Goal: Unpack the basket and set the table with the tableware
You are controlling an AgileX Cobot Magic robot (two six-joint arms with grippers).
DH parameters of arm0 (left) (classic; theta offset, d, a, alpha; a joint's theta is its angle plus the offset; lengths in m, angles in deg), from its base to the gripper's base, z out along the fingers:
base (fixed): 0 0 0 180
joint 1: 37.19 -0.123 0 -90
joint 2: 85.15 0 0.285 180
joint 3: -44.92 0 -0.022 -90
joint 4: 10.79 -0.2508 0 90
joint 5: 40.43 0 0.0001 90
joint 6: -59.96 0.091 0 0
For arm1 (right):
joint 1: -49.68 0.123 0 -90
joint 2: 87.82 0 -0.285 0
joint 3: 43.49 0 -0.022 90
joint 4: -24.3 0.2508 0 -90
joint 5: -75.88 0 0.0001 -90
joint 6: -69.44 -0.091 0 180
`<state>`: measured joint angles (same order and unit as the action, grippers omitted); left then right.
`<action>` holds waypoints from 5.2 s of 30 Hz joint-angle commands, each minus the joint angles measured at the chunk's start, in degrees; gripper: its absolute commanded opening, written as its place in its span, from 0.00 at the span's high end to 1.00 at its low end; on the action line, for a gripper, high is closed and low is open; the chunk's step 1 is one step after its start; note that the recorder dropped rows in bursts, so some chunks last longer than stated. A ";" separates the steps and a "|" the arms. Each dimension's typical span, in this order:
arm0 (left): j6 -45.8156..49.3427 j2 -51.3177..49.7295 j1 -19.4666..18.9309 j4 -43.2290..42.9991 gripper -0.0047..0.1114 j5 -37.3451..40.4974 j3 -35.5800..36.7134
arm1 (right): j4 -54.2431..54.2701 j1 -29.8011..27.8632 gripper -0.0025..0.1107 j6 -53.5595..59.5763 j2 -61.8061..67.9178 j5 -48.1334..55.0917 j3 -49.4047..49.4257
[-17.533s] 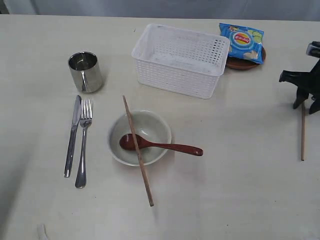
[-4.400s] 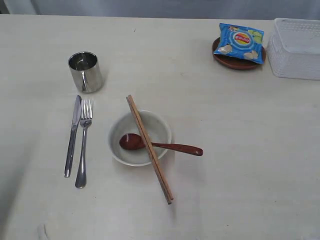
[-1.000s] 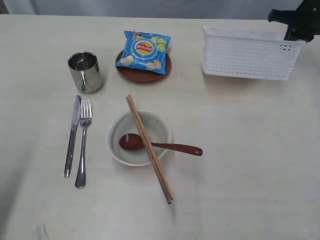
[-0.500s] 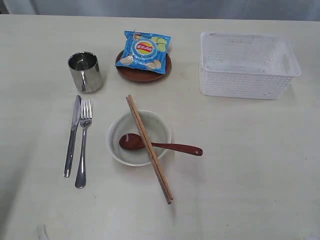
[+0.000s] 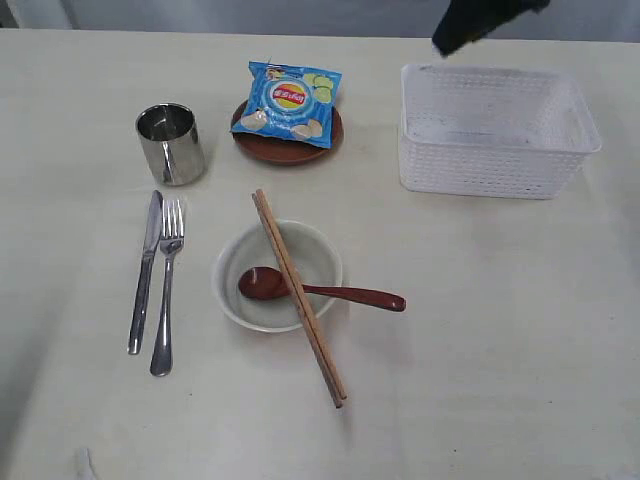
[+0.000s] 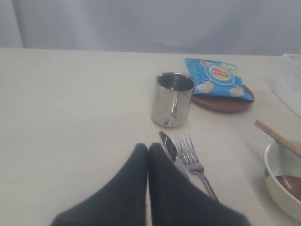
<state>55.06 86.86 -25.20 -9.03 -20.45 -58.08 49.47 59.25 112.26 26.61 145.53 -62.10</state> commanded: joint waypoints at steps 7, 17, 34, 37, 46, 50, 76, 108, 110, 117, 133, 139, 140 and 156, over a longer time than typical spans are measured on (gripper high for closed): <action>0.17 0.21 0.26 -0.05 0.96 -0.12 0.21 | -16.18 8.72 0.54 2.50 -1.31 -10.60 16.82; 0.17 0.21 0.26 -0.05 0.96 -0.12 0.21 | -26.51 8.55 0.54 -3.46 -1.31 -19.53 20.69; 0.17 0.21 0.26 -0.05 0.96 -0.12 0.21 | -22.03 3.02 0.73 -3.94 2.43 -22.02 20.93; 0.17 0.21 0.26 -0.05 0.96 -0.12 0.21 | -21.55 3.02 0.75 -3.81 4.40 -22.02 20.93; 0.17 0.21 0.26 -0.05 0.96 -0.12 0.21 | -14.33 4.16 0.98 -21.18 3.73 -23.72 14.39; 0.17 0.21 0.26 -0.05 0.96 -0.12 0.21 | -18.89 7.85 0.98 -45.90 4.28 -27.43 10.50; 0.17 0.21 0.26 -0.05 0.96 -0.12 0.21 | -19.26 13.20 0.98 -60.82 13.71 -33.17 6.47; 0.17 0.21 0.26 -0.05 0.96 -0.12 0.21 | -20.87 9.09 0.48 -58.53 1.30 -30.27 6.45; 0.17 0.21 0.26 -0.05 0.96 -0.12 0.21 | -21.81 8.11 0.50 -56.68 0.14 -26.23 6.45; 0.17 0.21 0.26 -0.05 0.96 -0.12 0.21 | -38.05 5.09 0.86 -56.20 0.91 -10.30 7.34; 0.17 0.21 0.26 -0.05 0.96 -0.12 0.21 | -29.34 -1.58 0.98 -55.35 1.24 -25.79 29.47; 0.17 0.21 0.26 -0.05 0.96 -0.12 0.21 | -26.53 -1.44 0.98 -52.95 0.74 -27.15 29.68; 0.17 0.21 0.26 -0.05 0.96 -0.12 0.21 | -26.53 -1.44 0.98 -52.82 0.49 -27.15 29.68; 0.17 0.21 0.26 -0.05 0.96 -0.12 0.21 | -24.31 -1.44 0.98 -49.64 -1.74 -27.44 29.58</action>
<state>55.06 86.86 -25.20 -9.03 -20.45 -58.08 27.88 57.91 63.64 26.75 118.52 -32.73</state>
